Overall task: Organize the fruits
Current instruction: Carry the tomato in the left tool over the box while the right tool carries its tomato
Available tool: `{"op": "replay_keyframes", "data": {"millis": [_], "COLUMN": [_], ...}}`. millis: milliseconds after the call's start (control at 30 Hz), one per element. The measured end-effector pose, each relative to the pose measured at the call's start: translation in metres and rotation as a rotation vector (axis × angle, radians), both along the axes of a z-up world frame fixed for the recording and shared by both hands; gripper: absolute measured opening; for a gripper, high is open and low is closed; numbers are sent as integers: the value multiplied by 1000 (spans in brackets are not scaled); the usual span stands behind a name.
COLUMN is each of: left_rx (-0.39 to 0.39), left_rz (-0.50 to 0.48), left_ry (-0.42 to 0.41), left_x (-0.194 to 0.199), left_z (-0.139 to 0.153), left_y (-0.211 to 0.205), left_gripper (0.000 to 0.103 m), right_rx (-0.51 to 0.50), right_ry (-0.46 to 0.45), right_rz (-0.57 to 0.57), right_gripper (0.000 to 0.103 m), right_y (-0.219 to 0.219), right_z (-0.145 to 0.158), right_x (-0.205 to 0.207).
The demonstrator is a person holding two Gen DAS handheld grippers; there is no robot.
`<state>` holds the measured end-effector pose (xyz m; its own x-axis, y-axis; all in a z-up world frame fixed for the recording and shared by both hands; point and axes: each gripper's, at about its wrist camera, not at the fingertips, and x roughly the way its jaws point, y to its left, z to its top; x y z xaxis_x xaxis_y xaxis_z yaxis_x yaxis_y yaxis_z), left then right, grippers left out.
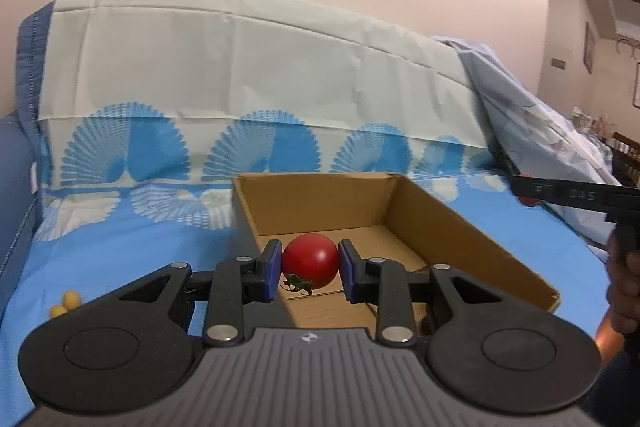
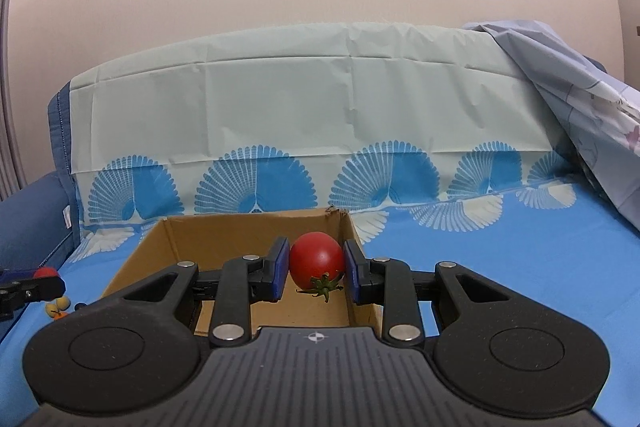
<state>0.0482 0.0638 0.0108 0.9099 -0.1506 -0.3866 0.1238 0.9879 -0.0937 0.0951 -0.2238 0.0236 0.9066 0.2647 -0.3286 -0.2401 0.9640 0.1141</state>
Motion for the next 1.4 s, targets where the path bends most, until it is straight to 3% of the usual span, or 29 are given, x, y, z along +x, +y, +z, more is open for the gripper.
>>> {"op": "replay_keyframes", "data": {"millis": [467,1400], "left_rx": [60,113], "left_rz": [-138,-183], "left_ry": [-19,-9], "left_x": [-10,-9], "left_z": [-8,-15], "left_y": [-34,-48], "left_gripper": [34,34], "right_rx": [-43,-104], "right_ry": [6,3], "right_rz": [25,78], "right_gripper": [30,31], "right_y": [15,25], "right_z": [-2,-5], "right_x": [3,3]}}
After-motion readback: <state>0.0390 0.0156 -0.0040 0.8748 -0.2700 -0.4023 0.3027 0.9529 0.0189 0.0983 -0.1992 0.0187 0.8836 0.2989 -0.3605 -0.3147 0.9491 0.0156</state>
